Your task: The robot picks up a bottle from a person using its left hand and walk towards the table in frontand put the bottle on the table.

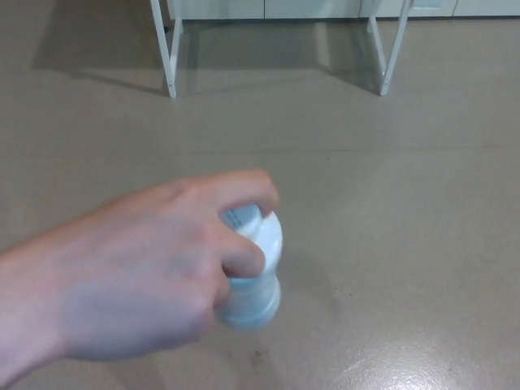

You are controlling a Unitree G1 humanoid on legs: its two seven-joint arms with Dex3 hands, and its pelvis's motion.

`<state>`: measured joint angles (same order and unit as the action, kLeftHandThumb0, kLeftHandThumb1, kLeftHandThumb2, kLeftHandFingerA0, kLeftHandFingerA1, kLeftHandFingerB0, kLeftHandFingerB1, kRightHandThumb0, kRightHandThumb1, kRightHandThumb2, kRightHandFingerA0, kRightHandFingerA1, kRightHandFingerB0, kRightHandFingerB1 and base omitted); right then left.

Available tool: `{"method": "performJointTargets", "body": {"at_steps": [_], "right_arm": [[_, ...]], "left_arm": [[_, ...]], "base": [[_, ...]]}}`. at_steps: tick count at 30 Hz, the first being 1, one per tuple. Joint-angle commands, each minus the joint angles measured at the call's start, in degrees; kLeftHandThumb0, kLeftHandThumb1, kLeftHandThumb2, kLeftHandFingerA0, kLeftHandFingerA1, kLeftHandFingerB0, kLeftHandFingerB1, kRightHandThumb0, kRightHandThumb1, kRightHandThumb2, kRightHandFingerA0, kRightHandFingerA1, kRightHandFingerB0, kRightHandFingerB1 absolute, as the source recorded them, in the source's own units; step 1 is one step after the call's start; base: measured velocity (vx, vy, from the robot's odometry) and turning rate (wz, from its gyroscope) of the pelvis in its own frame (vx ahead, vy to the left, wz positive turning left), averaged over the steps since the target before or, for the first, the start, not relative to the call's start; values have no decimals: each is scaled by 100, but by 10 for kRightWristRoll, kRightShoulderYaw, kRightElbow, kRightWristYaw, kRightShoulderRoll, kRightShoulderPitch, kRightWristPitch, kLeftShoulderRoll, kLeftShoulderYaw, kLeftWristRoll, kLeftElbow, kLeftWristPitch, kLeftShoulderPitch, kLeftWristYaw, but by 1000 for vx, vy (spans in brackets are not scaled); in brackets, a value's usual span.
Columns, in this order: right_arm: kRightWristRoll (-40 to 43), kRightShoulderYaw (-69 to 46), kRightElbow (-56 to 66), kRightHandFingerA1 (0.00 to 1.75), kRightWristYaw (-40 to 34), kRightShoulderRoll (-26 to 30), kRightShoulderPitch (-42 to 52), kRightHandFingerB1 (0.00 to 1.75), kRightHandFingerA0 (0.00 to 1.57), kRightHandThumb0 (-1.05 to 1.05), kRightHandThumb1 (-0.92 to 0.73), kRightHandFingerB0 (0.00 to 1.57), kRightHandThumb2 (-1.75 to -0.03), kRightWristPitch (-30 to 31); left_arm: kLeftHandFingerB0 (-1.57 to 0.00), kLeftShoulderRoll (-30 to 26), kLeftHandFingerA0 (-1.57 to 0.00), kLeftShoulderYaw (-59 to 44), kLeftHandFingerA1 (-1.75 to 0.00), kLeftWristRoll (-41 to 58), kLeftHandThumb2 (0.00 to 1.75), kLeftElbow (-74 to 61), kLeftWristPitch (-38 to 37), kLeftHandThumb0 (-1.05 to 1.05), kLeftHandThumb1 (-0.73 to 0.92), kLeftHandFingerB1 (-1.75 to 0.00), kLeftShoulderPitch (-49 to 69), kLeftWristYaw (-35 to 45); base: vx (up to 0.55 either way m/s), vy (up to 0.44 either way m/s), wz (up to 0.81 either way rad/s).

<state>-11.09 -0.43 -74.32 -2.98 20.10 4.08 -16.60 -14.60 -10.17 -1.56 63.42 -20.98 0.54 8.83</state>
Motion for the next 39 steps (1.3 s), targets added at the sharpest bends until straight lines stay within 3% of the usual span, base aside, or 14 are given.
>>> {"method": "performJointTargets", "body": {"at_steps": [1, 3, 4, 11, 18, 27, 28, 29, 35, 36, 39], "right_arm": [[-11, 9, -5, 54, -13, 8, 0, 46, 37, -62, -67, 23, -101, 0], [-12, 11, -5, 54, -14, 8, -1, 46, 37, -60, -66, 23, -101, 0], [-11, 10, -7, 55, -16, 8, -2, 47, 39, -57, -64, 23, -101, -1], [-15, 15, -10, 55, -17, 6, -4, 47, 39, -55, -63, 24, -100, 2], [-13, 15, -8, 53, -10, 6, -3, 46, 37, -61, -66, 24, -99, 1], [-11, 17, -9, 52, -12, 6, -5, 46, 37, -64, -66, 27, -99, 1], [-15, 21, -11, 54, -11, 7, -11, 47, 39, -60, -65, 27, -99, 7], [-15, 22, -11, 54, -12, 7, -12, 47, 40, -59, -64, 27, -99, 8], [-14, 25, -10, 54, -12, 10, -13, 47, 40, -60, -64, 28, -98, 7], [-16, 27, -10, 53, -15, 11, -14, 48, 40, -60, -64, 30, -98, 8], [-14, 27, -7, 54, -15, 11, -14, 48, 40, -57, -63, 30, -98, 7]], "left_arm": [[-9, 22, -9, 51, -77, 67, 64, -288, -77, -83, 26, -65, 92, 136], [-6, 14, -6, 83, -75, 69, 64, -411, -60, -82, 26, -66, 127, 150], [-3, 0, -7, 112, -80, 51, 52, -513, -50, -83, 34, -71, 145, 149], [-5, -13, -10, 193, -72, 68, 52, -749, 58, -80, 34, -62, 132, 172], [-13, 3, -20, 247, -66, 38, 51, -811, 107, -78, 30, -57, 104, 167], [-10, 1, -22, 282, -67, 26, 51, -847, 148, -76, 29, -57, 89, 161], [-10, 10, -27, 298, -65, 19, 69, -842, 156, -29, -1, -56, 75, 162], [-12, 10, -24, 302, -67, 19, 54, -845, 159, -75, 24, -57, 74, 162], [-13, -3, -29, 324, -64, 4, 56, -884, 192, -78, 26, -56, 74, 158], [-7, -6, -26, 327, -62, 8, 69, -892, 204, -30, -1, -54, 74, 160], [-8, -13, -27, 333, -62, 11, 69, -907, 230, -30, -2, -54, 72, 162]], "base": [[0, 0, 0], [0, 0, 0], [0, 0, 0], [0, 0, 0], [0, 0, 0], [0, 0, 0], [0, 0, 0], [0, 0, 0], [0, 0, 0], [0, 0, 0], [0, 0, 0]]}}
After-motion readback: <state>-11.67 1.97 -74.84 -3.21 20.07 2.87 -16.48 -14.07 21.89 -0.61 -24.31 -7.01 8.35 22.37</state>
